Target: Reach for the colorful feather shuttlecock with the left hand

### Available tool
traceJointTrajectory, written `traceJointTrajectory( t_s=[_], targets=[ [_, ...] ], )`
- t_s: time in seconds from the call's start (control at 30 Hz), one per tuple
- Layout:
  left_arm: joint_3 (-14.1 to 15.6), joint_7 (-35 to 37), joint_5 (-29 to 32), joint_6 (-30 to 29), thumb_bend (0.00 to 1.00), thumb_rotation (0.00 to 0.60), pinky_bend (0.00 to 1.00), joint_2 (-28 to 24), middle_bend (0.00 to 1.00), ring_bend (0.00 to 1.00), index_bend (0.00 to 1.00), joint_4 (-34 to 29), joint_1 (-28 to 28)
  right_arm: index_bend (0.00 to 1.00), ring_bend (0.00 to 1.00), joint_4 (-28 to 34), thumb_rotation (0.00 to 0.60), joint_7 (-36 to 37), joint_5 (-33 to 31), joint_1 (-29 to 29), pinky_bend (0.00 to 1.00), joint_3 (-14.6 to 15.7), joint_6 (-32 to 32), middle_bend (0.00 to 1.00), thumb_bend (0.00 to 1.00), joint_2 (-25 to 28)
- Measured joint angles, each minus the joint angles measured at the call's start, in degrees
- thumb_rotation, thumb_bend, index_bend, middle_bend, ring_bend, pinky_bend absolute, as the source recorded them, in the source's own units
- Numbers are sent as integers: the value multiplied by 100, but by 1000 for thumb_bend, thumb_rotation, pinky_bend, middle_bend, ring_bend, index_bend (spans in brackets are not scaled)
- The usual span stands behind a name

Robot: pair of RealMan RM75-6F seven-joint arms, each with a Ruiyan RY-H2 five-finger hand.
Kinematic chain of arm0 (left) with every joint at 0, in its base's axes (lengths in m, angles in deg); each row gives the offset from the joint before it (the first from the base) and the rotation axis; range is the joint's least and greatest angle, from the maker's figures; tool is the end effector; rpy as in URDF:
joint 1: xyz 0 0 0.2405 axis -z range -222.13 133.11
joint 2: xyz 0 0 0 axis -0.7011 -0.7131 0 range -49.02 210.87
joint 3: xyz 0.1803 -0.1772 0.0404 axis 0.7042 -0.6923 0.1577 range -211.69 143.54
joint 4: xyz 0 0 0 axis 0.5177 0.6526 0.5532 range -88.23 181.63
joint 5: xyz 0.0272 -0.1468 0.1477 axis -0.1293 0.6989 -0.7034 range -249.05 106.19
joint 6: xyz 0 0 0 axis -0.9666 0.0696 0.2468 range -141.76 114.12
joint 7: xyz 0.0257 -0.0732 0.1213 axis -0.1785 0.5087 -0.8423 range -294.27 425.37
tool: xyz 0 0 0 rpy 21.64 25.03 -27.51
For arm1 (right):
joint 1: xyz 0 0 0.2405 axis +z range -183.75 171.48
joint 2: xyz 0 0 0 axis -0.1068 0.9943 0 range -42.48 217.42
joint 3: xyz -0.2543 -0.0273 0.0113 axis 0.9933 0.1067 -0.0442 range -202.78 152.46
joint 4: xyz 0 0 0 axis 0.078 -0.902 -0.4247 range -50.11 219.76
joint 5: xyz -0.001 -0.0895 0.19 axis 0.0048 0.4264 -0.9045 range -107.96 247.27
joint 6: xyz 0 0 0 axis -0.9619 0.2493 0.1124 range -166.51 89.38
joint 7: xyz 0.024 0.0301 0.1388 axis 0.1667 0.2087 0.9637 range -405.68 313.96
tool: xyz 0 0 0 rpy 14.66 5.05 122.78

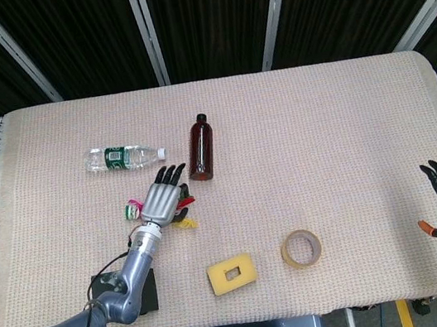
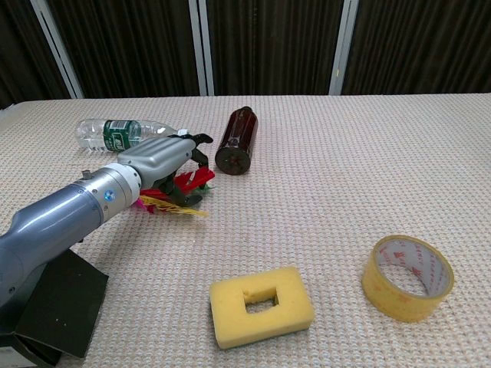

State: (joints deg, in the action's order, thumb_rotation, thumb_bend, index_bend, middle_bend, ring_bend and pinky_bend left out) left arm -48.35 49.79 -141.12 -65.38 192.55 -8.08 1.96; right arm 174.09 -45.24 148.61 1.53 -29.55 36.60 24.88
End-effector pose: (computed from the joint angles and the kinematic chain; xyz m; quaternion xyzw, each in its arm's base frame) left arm -0.1329 0.3684 -0.1052 -0.7444 -0.3560 -0.3703 0.4266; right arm -0.3382 -0.2020 0.1632 0.5975 -0.4237 0.3245 0.5985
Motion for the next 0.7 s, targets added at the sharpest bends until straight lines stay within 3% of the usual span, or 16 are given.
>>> traceJointTrajectory(
  t_s=[0.13, 0.23, 0.43, 0.7],
  targets=[
    [88, 280, -197, -235, 528, 600, 0, -17, 6, 0, 820, 19, -67, 0, 0, -34, 600, -41, -57, 28, 0, -6, -68, 0, 150, -29],
    [153, 473, -340, -473, 563, 600, 0, -111, 36, 0, 869, -92, -176, 0, 0, -35, 600, -89, -66, 40, 0, -1, -87, 0, 150, -45],
    [336, 652, -634, -1070, 566, 600, 0, -512, 61, 0, 889, -593, -518, 0, 0, 3, 600, -166, -30, 26, 0, 13, -16, 0, 150, -60],
    [658, 578, -995, -2070, 545, 600, 0, -1639, 70, 0, 888, -1735, -1248, 0, 0, 92, 600, -272, 60, -29, 0, 42, 134, 0, 150, -63]
  ],
)
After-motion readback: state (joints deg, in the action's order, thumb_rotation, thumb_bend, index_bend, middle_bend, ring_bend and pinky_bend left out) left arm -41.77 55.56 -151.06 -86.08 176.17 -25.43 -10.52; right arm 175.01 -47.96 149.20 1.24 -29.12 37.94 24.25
